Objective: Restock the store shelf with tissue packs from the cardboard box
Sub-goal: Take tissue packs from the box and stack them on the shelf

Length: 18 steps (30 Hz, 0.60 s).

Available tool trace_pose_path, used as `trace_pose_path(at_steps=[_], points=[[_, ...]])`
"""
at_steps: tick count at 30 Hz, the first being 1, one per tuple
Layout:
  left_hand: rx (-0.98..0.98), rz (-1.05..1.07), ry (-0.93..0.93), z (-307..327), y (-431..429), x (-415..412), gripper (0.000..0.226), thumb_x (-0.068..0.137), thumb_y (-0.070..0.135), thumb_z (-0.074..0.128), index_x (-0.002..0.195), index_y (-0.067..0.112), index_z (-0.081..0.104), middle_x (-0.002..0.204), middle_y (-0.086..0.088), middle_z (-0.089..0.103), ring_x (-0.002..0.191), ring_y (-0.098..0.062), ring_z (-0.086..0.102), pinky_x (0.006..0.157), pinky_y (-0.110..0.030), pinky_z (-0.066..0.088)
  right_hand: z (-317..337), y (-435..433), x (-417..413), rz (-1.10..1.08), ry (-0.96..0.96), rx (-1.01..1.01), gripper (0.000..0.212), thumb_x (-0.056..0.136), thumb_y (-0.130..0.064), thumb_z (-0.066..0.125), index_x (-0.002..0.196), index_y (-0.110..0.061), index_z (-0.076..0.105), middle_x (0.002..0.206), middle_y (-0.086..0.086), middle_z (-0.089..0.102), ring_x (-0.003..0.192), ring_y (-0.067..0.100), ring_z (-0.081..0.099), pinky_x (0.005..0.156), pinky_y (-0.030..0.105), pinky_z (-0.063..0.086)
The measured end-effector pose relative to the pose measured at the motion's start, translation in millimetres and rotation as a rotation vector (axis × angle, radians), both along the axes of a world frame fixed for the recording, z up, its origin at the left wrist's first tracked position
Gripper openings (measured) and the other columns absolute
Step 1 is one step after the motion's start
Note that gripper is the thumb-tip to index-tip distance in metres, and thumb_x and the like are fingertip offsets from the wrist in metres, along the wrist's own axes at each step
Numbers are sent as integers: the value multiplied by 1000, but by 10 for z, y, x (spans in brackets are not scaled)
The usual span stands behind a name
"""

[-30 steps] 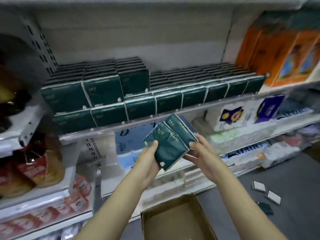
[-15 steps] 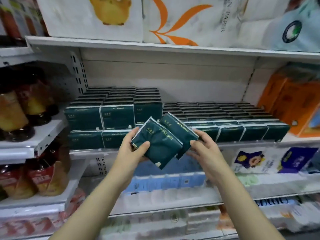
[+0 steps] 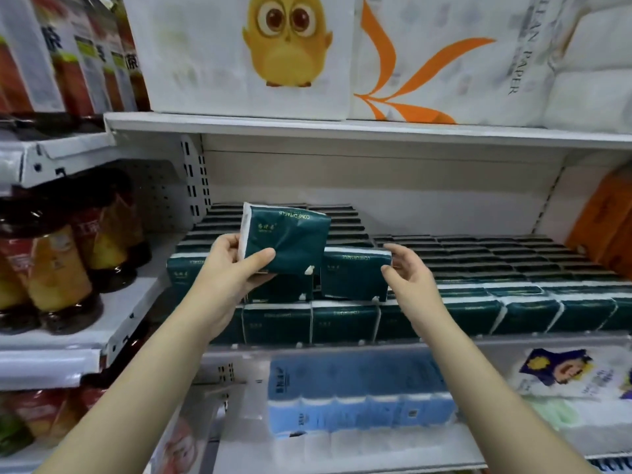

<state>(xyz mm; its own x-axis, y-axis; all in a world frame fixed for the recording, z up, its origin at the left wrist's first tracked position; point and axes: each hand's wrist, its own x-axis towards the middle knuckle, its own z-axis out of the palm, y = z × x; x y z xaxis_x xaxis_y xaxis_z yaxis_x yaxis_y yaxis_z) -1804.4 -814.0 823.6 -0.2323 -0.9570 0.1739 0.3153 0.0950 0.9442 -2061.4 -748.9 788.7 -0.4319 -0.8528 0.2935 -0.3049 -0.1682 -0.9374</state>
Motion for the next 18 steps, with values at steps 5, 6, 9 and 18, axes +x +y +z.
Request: trace_pose_path(at_steps=[5, 6, 9, 18], points=[[-29, -16, 47, 67, -182, 39, 27, 90, 1, 61, 111, 8, 46, 110, -9, 69, 101, -21, 69, 82, -34, 58, -122, -165, 146, -63, 109, 68, 55, 95, -16, 60, 146, -22, 39, 138, -1, 47, 119, 9, 47, 85, 6, 39], [-31, -15, 45, 71, -206, 45, 26, 90, 2, 61, 110, 8, 46, 110, -9, 69, 101, -21, 69, 82, -34, 58, -148, -177, 170, -58, 112, 79, 65, 94, -17, 63, 150, -23, 31, 145, 0, 42, 126, 11, 44, 93, 11, 37], [-24, -18, 45, 82, -268, 59, 27, 89, 2, 62, 110, 9, 46, 111, -9, 69, 102, -21, 69, 83, -35, 57, -181, -205, 213, -34, 74, 97, 84, 92, -17, 66, 156, -25, 11, 157, 3, 30, 143, 18, 31, 108, 24, 28], [-12, -49, 35, 39, -274, 8, 34, 89, 2, 62, 117, 5, 45, 115, -12, 68, 106, -23, 68, 86, -37, 56, -252, -238, 205, -24, 72, 97, 75, 93, -12, 63, 154, -23, 21, 159, 2, 27, 146, 14, 23, 111, 23, 25]])
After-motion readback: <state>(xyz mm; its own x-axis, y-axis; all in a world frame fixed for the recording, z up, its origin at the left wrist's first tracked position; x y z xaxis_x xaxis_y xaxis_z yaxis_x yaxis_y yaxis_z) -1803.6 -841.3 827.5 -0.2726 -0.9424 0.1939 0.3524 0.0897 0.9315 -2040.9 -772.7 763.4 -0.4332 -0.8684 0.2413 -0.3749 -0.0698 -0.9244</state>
